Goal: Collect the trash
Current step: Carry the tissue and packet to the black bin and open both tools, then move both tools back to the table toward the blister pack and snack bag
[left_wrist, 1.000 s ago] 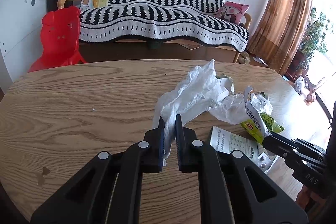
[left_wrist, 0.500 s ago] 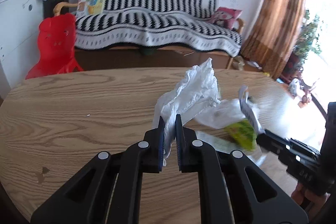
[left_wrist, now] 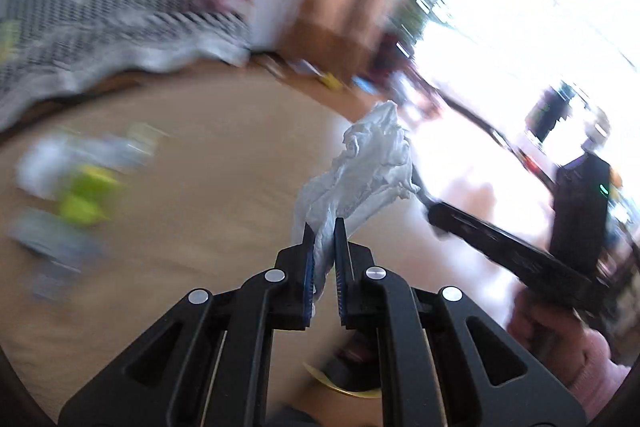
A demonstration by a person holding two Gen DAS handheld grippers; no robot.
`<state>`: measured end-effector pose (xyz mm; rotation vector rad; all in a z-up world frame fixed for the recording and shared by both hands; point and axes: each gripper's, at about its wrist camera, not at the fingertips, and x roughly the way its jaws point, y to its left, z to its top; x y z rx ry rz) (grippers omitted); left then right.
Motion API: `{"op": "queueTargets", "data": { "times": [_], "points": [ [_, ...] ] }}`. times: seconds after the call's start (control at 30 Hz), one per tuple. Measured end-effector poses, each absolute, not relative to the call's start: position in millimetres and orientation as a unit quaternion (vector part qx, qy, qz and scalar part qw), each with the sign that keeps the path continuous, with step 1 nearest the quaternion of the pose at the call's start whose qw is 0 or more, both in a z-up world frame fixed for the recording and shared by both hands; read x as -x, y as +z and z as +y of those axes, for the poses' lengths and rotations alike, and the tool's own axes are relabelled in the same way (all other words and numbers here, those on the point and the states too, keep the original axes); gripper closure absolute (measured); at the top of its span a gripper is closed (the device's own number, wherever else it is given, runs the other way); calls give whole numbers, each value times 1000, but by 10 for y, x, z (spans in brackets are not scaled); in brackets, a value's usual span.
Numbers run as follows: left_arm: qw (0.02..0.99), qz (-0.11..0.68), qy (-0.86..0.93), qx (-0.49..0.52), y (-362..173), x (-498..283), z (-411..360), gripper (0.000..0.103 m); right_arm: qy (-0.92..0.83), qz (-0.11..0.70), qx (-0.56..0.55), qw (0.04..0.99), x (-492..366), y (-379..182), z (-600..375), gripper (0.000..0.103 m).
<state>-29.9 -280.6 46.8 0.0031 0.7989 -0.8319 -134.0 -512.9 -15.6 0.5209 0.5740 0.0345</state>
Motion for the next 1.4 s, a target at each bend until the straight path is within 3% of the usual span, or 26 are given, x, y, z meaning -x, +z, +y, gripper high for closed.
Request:
{"op": "queueTargets", "data": {
  "times": [0.13, 0.3, 0.63, 0.7, 0.73, 0.77, 0.8, 0.83, 0.97, 1.13, 1.4],
  "points": [
    [771, 462, -436, -46, -124, 663, -3622, 95, -31, 309, -319, 895, 1705, -659, -5754, 90],
    [713, 553, -425, -80, -783, 772, -3999, 95, -26, 391, -366, 844, 1840, -1440, -5971, 90],
    [719, 561, -401, -89, -846, 658, -4075, 95, -10, 409, -404, 818, 1815, -1722, -6041, 90],
    [717, 565, -400, -83, -832, 611, -4032, 93, -1, 412, -417, 810, 1872, -1776, -6112, 89],
    [716, 568, -396, -84, -816, 582, -4019, 86, 6, 411, -426, 806, 1888, -1795, -6149, 88],
    [716, 571, -391, -87, -825, 575, -4014, 60, 6, 411, -432, 803, 1900, -1786, -6172, 84],
    [717, 576, -382, -91, -826, 596, -4035, 18, 3, 404, -440, 802, 1936, -1764, -6208, 52],
    [723, 573, -374, -90, -816, 646, -4038, 8, -2, 394, -448, 802, 1962, -1738, -6235, 9],
    [746, 542, -379, -81, -546, 698, -3927, 7, -34, 381, -463, 800, 2032, -1636, -6371, 7],
    [820, 464, -325, -83, 3, 548, -3485, 7, -79, 399, -368, 836, 1966, -1419, -6196, 7],
    [902, 412, -127, 6, 503, 77, -1679, 6, -33, 389, -224, 893, 1513, -846, -5389, 7]
  ]
}}
